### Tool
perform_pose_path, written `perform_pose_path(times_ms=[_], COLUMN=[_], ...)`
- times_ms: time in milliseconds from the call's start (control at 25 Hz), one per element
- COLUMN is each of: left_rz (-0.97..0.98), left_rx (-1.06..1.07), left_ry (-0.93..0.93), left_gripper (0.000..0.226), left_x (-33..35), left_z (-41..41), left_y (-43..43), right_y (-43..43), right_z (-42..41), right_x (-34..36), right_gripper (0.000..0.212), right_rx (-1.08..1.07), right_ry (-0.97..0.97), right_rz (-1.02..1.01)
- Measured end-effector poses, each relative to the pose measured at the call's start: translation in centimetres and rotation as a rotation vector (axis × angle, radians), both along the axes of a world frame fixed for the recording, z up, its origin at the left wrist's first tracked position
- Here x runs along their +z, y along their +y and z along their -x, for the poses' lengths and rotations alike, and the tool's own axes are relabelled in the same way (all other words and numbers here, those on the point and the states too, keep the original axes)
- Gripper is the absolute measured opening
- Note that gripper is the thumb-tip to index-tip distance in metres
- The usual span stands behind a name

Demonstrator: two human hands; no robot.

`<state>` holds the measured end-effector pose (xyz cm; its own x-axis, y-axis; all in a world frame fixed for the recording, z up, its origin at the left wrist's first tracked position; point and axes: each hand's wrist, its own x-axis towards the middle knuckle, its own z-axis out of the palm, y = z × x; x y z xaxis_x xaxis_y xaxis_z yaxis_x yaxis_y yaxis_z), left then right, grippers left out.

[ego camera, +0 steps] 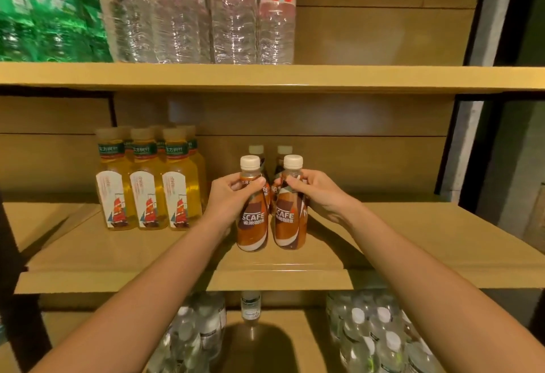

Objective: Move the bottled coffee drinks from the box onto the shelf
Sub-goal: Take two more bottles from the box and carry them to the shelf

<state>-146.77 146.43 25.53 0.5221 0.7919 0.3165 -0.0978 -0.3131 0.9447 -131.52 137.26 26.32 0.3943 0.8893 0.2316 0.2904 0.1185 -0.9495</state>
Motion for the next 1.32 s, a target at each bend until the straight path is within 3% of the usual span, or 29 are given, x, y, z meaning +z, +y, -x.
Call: perform_pose_path(times_ms=[160,280,360,480,600,800,960,1120,1320], left_rz=[-0.064,-0.125,-0.191,-0.359,-0.505,-0.595,-0.616,-0.621,-0.611], left_rx=[0.018,-0.010,-0.017,0.077,0.123,0.102,0.102,0.096,0.061], left_ry=[-0.007,0.058,0.240,0.685,0.922,1.005,1.027,1.037,1.007], left_gripper=[0.035,0.051,0.071,0.097,0.093,0.081,0.082,0.082,0.082], left_x=[-0.8,-1.9,-3.5,-6.2,-7.4,-7.7,-7.6,-7.6,-7.9], left_z=[-1.0,0.0,1.3,2.3,1.6,0.1,-1.0,-1.6,-2.2], left_y=[0.6,0.3,0.5,1.7,2.6,3.4,3.9,5.0,6.3], right_y=[0.6,-0.3,-1.6,-2.4,-1.5,-1.1,0.0,1.1,2.9], right_z=[-0.8,-0.4,0.2,1.6,2.4,1.9,1.1,0.3,-0.9], right_x=[-0.2,-0.7,-2.3,-5.8,-7.1,-7.2,-7.8,-7.6,-7.7], right_gripper=[0.028,0.045,0.062,0.087,0.073,0.060,0.064,0.066,0.086], right_rx=[0.089,0.004,-0.130,-0.264,-0.449,-0.365,-0.279,-0.342,-0.411], right_ry=[0.000,-0.098,-0.158,-0.290,-0.435,-0.344,-0.505,-0.642,-0.752], right_rz=[0.023,-0.002,0.013,0.219,0.257,0.216,0.310,0.404,0.554])
